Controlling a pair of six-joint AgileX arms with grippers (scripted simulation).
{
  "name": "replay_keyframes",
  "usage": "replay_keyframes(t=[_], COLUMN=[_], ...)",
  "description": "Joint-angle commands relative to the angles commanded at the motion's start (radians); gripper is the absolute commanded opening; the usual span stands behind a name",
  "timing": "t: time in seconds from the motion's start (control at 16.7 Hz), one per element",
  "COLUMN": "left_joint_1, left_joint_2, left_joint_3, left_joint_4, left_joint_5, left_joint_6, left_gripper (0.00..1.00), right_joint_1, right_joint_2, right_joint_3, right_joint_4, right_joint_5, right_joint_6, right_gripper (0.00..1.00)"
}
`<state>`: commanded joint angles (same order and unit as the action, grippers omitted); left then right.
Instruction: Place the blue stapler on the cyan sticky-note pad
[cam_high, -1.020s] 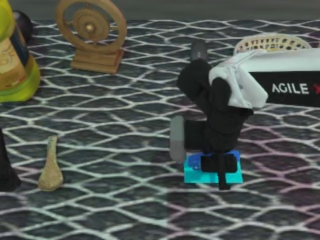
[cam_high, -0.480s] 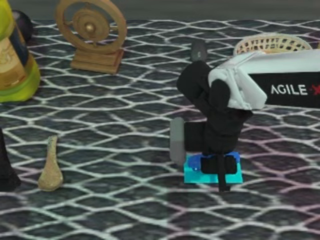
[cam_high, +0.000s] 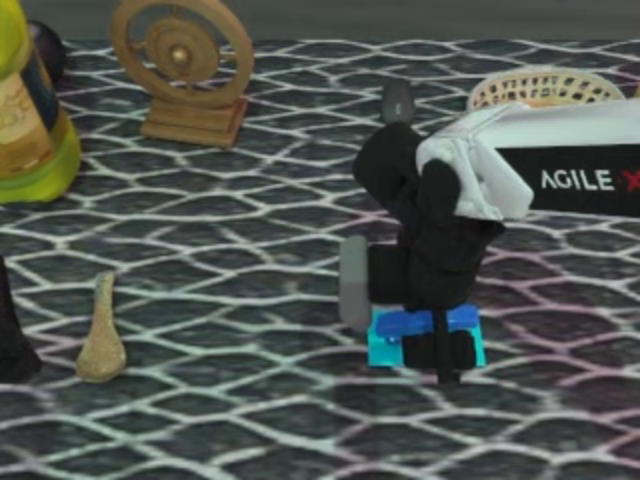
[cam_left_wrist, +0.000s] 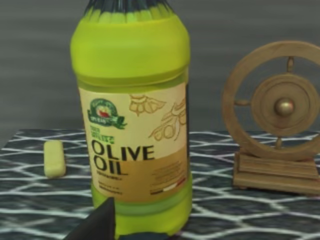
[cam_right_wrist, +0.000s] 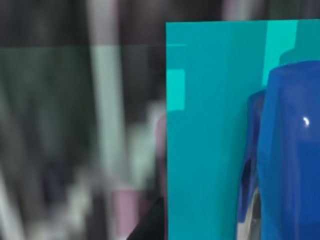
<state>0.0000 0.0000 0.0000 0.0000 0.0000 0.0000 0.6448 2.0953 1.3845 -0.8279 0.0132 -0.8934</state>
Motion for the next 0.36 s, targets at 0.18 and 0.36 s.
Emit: replay_keyframes(t=[0.18,0.36], left_joint_1=[0.0,0.0], left_joint_2=[0.0,0.0], left_joint_3=[0.0,0.0], left_joint_4=[0.0,0.0], left_joint_5=[0.0,0.0], left_joint_6=[0.0,0.0], left_gripper=[1.0,1.0], right_joint_1=[0.0,0.0], right_joint_2=[0.0,0.0], right_joint_3=[0.0,0.0], right_joint_4=[0.0,0.0], right_joint_5=[0.0,0.0], right_joint_6=[0.0,0.0], right_gripper=[1.0,1.0])
